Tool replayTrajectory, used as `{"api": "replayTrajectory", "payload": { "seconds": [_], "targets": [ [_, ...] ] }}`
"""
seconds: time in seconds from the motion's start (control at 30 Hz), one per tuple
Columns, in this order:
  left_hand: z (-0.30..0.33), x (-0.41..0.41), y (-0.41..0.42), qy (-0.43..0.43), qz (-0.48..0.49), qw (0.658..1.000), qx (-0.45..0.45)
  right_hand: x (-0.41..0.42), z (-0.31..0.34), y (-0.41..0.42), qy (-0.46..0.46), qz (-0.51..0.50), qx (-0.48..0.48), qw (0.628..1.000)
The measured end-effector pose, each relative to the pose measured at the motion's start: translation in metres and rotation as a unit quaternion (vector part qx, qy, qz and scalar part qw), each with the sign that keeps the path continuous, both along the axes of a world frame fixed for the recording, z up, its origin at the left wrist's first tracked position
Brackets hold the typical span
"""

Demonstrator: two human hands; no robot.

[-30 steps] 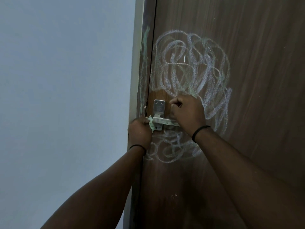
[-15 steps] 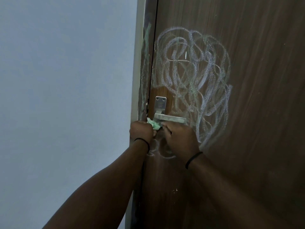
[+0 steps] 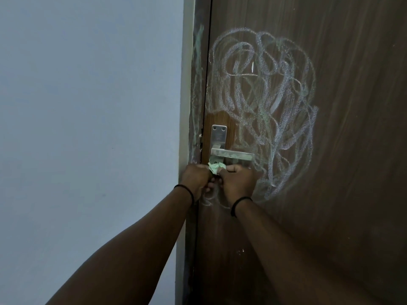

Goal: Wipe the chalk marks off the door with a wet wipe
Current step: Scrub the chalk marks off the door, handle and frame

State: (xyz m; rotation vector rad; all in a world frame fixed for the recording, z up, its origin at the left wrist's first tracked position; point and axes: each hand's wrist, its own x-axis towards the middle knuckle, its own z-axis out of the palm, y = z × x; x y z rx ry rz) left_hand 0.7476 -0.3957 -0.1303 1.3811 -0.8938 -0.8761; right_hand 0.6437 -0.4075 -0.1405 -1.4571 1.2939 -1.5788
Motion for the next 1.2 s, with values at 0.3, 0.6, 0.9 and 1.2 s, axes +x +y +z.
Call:
{"api": "replayTrajectory", "payload": {
  "seconds": [0.3,0.6,0.9,1.2],
  "targets": [
    [-0.002,0.004,-0.003,-0.029,0.102,0.992,-0.074,0.025,-0.004,0.001,-0.173,-0.069,0.02,0.982],
    [-0.004,0.009,-0.003,-0.059,0.136,0.984,-0.101,0.04,0.007,0.001,-0.333,-0.067,0.084,0.937],
    [-0.013,0.013,-0.013,-0.042,0.103,0.987,-0.118,0.028,0.014,-0.007,-0.211,-0.063,-0.023,0.975],
    [0.004,0.006,-0.011,-0.058,0.105,0.973,-0.196,0.027,0.022,-0.01,-0.319,-0.059,-0.014,0.946]
  ]
}}
